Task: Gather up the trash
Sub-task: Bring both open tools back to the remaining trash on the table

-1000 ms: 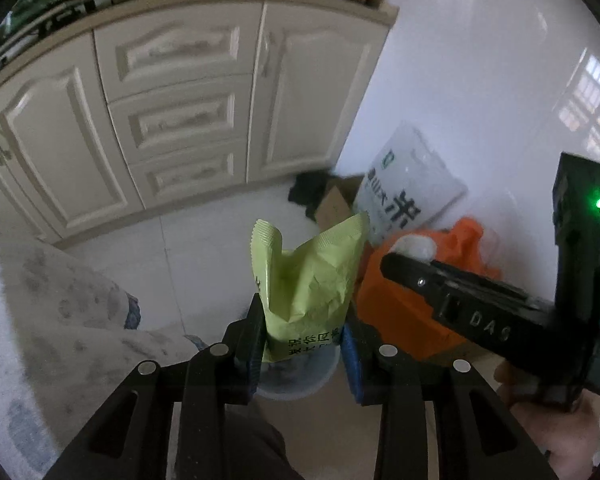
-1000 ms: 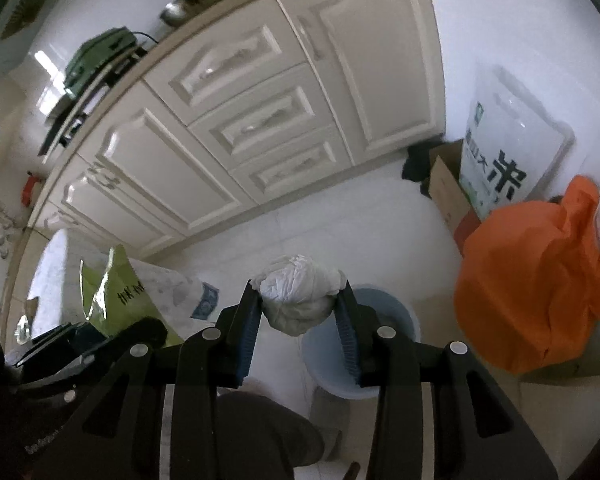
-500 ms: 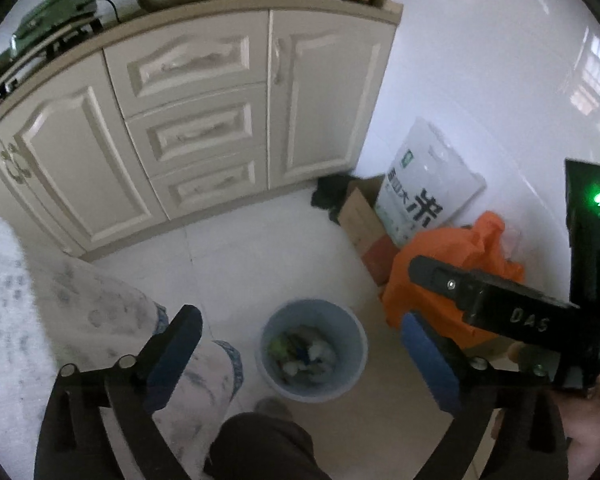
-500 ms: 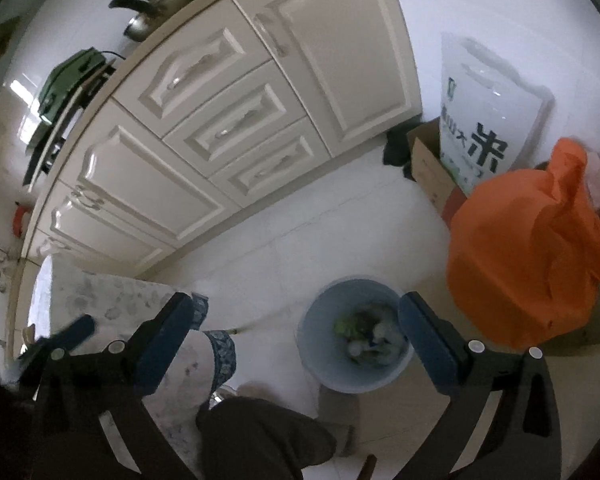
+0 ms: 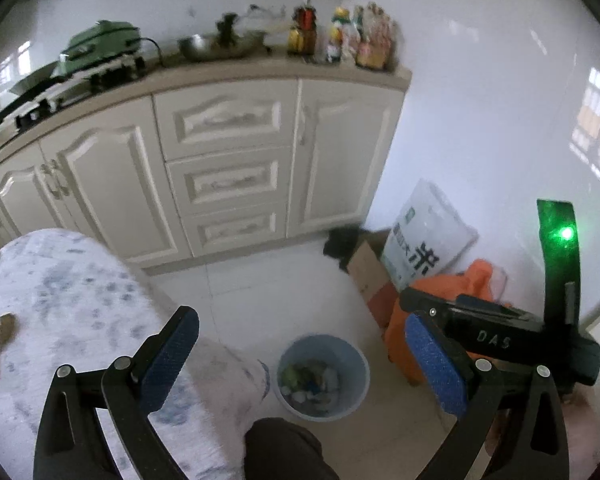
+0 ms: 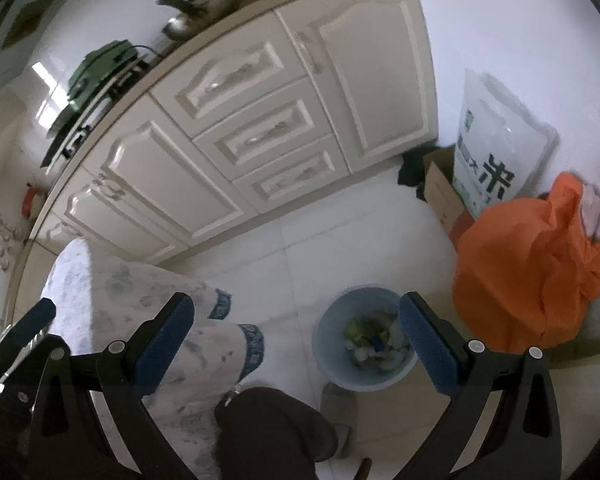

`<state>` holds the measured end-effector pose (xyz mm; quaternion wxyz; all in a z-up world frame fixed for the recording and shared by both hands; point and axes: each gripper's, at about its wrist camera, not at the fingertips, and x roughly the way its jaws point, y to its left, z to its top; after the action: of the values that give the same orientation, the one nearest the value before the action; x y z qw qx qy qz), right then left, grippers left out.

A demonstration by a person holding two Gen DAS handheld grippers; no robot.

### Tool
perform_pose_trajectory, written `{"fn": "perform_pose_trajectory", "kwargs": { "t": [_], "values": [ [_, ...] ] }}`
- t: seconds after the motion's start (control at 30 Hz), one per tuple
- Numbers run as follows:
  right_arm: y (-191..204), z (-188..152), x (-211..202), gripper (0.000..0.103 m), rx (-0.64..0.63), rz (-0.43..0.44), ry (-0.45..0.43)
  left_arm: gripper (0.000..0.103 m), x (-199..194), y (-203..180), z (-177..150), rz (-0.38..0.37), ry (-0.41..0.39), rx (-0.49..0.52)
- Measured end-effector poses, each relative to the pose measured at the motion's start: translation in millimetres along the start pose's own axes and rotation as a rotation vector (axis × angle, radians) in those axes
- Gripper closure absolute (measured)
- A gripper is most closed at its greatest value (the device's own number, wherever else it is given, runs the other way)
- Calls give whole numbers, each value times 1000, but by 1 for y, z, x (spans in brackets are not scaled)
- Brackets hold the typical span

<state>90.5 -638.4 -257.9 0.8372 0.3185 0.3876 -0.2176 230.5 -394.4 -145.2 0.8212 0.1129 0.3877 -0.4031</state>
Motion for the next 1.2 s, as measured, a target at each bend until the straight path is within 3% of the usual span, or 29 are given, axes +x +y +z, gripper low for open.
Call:
{"fn": "perform_pose_trajectory", "kwargs": {
  "t": [0.37,0.7,0.97,1.2],
  "values": [
    [92,0,-33,0,-144,92,-58,1,-136,70,-51,78,-186,-115],
    [195,-16,-59,0,-328,218,-101,1,-222,130,-123,211,-274,-253],
    [264,-42,-56,0,-449,288,-81,1,-263,161,-166,338,-296,-372],
    [311,-60,-40,0,-550,315,-46,1,-267,187,-183,419,-270,-448]
  ]
}}
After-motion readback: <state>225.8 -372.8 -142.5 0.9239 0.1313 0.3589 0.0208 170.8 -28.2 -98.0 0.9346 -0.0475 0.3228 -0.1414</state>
